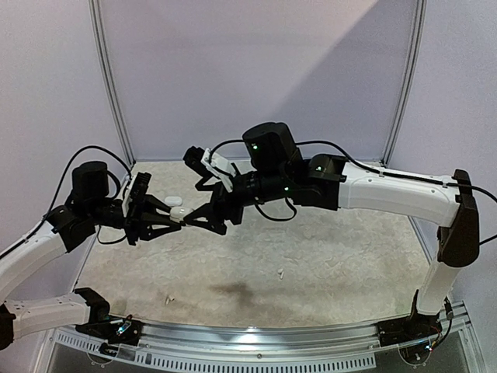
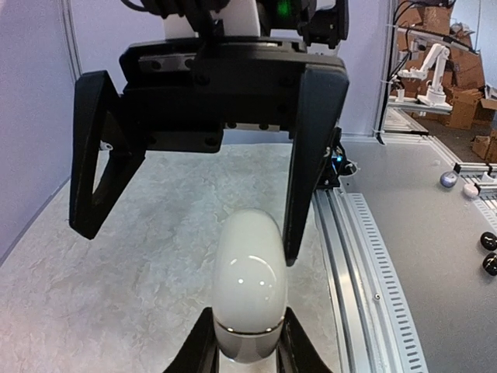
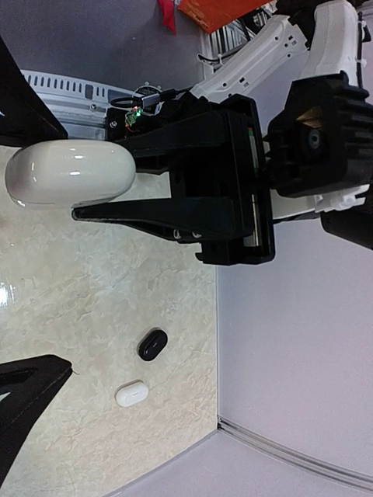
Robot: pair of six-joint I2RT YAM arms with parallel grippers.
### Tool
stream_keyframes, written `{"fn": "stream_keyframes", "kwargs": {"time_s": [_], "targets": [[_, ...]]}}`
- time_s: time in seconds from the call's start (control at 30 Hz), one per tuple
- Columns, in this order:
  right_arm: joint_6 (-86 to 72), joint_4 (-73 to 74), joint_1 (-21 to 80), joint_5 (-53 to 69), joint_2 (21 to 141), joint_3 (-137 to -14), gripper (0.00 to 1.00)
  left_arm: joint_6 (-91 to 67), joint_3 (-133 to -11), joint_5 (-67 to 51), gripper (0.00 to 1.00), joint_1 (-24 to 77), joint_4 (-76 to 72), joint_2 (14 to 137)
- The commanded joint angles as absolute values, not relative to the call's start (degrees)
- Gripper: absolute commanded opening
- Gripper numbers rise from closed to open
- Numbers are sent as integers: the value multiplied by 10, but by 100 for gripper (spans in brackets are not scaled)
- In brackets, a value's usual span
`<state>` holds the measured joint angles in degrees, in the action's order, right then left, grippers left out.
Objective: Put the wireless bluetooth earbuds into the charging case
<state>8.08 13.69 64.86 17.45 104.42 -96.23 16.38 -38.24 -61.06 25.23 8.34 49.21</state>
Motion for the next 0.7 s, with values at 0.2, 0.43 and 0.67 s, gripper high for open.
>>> {"fn": "stream_keyframes", "kwargs": {"time_s": [0.2, 0.43, 0.67], "targets": [[75, 151, 640, 141, 1066, -998, 92, 347, -409, -597, 0, 280, 227, 493], [60, 136, 634, 155, 1067, -988, 91, 374, -410, -584, 0, 285, 240, 486], [61, 149, 634, 155, 1072, -984, 90, 335, -405, -578, 0, 285, 206, 480]]}}
